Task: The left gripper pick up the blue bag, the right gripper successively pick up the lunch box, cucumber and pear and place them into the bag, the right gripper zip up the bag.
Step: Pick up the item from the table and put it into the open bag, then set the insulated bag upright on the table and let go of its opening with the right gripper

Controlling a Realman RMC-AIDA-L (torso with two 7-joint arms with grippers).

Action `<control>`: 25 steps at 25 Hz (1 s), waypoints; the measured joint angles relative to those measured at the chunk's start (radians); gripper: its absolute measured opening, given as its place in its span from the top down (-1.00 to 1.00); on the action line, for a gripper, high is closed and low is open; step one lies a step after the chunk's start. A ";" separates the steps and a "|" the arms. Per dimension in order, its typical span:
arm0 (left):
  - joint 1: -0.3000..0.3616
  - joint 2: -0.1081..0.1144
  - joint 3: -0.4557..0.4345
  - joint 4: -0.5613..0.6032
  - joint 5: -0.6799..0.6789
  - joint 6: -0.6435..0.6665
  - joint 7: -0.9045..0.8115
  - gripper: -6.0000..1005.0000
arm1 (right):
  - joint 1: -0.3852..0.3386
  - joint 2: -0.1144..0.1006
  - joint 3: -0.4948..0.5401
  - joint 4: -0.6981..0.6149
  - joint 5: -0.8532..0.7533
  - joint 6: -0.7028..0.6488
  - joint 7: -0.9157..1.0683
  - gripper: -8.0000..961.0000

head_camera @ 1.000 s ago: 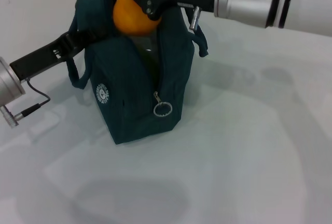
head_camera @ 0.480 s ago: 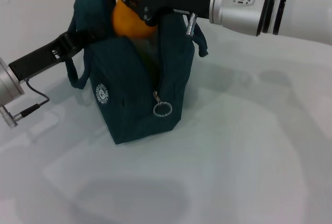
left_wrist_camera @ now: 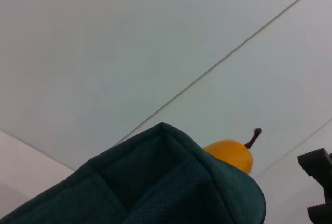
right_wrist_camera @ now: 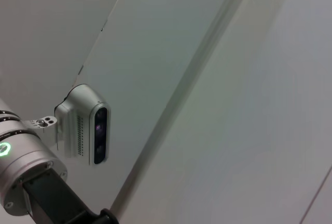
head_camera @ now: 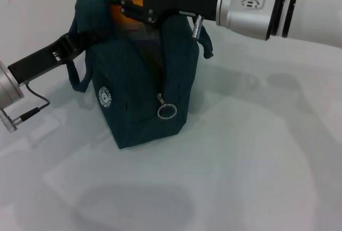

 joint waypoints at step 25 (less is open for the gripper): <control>0.029 0.000 -0.002 0.008 -0.014 0.029 0.000 0.86 | -0.194 -0.007 0.155 0.034 0.099 0.097 0.040 0.06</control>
